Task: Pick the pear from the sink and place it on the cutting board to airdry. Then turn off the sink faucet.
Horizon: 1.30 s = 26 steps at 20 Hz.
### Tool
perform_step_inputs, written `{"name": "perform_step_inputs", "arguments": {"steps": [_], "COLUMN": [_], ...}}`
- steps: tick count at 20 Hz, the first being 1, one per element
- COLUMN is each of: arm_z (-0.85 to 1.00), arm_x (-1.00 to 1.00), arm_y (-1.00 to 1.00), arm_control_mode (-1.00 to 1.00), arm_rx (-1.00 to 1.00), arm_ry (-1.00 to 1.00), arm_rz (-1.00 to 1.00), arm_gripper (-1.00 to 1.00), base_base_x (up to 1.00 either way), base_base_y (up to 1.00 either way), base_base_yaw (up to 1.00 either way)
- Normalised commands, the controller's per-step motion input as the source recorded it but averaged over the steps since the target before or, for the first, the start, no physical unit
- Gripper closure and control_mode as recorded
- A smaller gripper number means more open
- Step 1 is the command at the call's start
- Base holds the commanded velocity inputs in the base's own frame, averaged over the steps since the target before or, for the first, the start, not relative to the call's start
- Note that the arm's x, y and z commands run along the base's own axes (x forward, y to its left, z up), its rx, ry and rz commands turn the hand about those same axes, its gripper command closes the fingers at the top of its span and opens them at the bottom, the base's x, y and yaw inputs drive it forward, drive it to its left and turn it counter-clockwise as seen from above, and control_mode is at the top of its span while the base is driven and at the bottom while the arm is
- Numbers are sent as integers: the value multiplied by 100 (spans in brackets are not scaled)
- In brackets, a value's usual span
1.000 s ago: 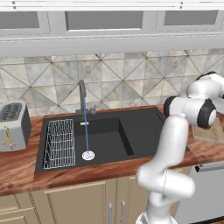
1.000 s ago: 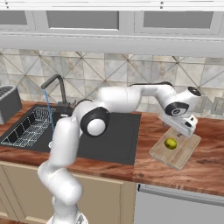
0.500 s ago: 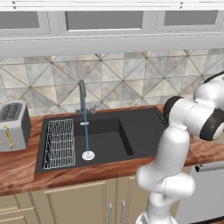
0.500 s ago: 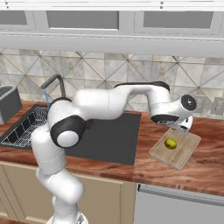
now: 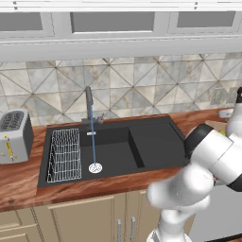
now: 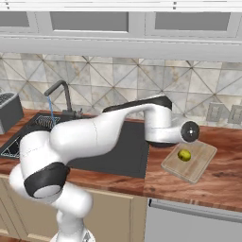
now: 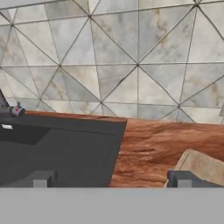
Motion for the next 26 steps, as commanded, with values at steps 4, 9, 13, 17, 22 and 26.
{"name": "perform_step_inputs", "arguments": {"steps": [4,9,13,17,22,26], "arm_z": [83,53,-15,-6,0,-1], "arm_x": [-14,-17,-59,-83,-72,-58], "arm_y": [11,15,38,52,90,100], "arm_control_mode": [-100,-100,-100,-100,-100,-100], "arm_rx": [-1,-4,-1,0,-6,-2], "arm_ry": [-11,-1,0,-5,-4,-4], "arm_rz": [29,27,6,3,10,3], "arm_gripper": [-100,-100,-100,-100,-100,-100], "base_base_x": [0,0,0,0,0,0], "base_base_y": [0,0,0,0,0,0], "base_base_yaw": [0,0,0,0,0,0]}}
